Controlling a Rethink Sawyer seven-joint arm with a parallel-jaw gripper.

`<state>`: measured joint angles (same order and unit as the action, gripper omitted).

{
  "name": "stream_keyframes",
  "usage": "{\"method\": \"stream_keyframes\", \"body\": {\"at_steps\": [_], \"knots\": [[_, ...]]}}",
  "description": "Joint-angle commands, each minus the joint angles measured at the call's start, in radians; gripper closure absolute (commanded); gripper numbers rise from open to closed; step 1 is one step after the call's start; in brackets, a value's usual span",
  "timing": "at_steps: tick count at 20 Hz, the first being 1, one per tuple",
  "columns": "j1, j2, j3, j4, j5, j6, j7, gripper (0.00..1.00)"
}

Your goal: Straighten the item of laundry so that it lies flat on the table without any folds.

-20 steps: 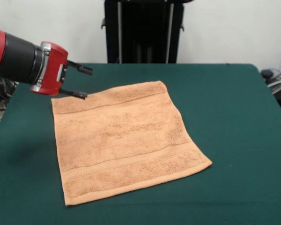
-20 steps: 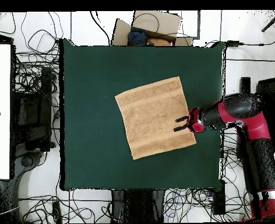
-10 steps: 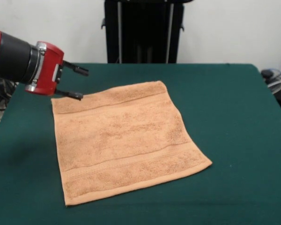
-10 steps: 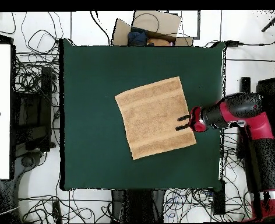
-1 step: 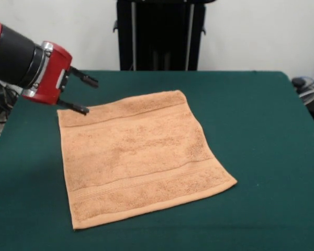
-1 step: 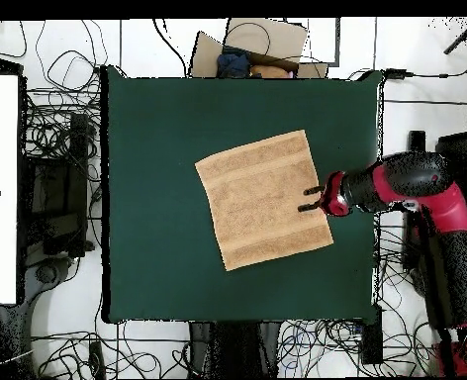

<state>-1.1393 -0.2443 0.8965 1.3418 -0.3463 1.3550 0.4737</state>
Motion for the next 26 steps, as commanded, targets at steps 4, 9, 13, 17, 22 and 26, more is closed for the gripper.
{"method": "stream_keyframes", "body": {"at_steps": [4,9,13,17,22,26], "knots": [[0.23,-0.298,-0.091,0.295,-0.005,-0.573,0.614,0.0],[0.356,-0.364,-0.205,0.347,0.013,-0.723,0.72,0.0],[0.447,-0.395,-0.286,0.344,0.026,-0.771,0.783,0.0],[0.49,-0.414,-0.329,0.35,0.033,-0.813,0.823,0.0],[0.573,-0.399,-0.425,0.314,-0.001,-0.876,0.913,0.0],[0.662,-0.395,-0.523,0.268,-0.045,-0.92,0.965,0.0]]}}
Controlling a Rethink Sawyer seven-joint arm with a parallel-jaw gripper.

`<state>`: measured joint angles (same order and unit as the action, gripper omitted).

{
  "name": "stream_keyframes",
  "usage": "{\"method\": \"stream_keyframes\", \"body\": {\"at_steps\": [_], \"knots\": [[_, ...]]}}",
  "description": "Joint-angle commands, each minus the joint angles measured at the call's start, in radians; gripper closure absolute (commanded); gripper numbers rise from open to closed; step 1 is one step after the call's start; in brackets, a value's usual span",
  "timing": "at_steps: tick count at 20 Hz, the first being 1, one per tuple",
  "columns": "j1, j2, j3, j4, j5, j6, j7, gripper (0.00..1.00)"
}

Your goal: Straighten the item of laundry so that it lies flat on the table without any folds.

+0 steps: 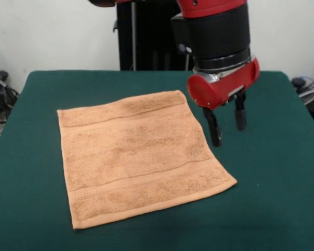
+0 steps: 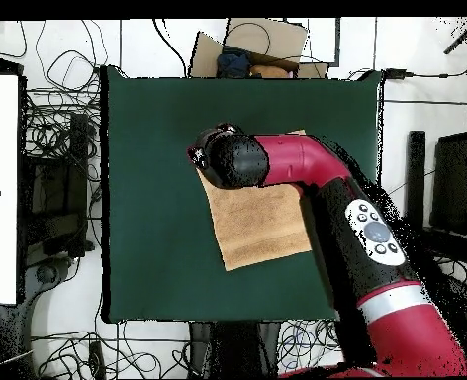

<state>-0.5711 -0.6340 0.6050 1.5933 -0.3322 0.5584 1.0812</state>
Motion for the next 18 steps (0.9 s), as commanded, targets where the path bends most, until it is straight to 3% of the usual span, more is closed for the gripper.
{"method": "stream_keyframes", "body": {"at_steps": [1,18], "knots": [[0.1,-0.006,-0.239,0.017,-0.06,-0.135,0.356,0.0],[0.251,0.056,-0.365,-0.108,0.079,-0.12,0.396,0.0]]}}
